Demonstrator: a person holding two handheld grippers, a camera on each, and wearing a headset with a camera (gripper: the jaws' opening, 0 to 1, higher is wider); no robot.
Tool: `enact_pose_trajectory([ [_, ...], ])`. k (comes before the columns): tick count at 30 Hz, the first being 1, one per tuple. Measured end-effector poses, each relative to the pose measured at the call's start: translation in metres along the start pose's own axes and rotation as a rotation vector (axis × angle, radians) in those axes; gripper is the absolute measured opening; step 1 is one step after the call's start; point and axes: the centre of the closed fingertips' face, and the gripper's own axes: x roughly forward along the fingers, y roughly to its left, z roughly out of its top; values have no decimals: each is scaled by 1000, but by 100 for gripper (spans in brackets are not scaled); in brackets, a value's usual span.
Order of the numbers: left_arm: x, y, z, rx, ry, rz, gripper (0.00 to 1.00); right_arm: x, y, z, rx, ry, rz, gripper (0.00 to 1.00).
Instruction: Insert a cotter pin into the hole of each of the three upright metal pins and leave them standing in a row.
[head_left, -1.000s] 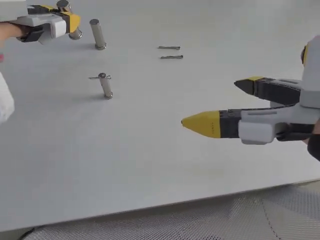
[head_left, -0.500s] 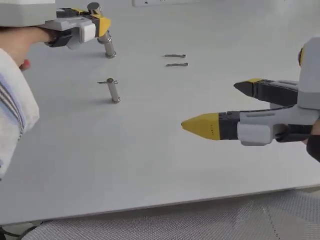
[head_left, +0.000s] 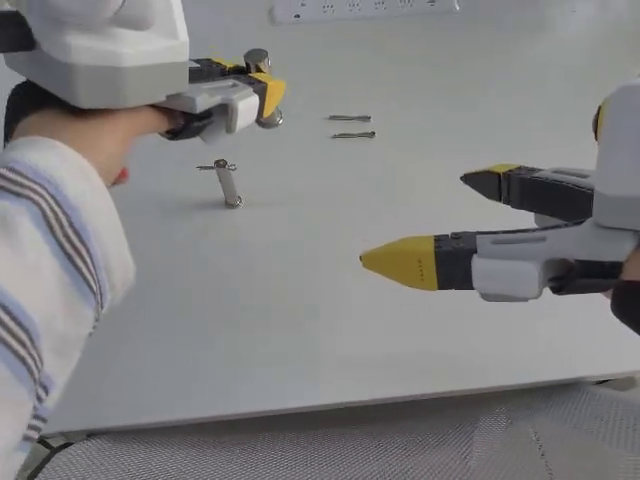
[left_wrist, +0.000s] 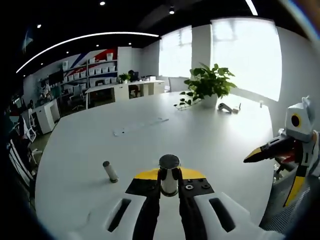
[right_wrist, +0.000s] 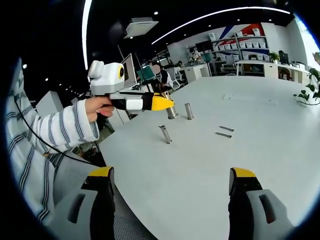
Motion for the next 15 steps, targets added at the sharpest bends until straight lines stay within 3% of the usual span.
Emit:
enact_pose_trajectory([
  [7,1,-27,-22,23,62,-9,9,-7,-1,-2,-2,-13,1,92],
  [15,0,-35,-43,-32,85,10,9,-3,4,-5,-20,3,18,92],
])
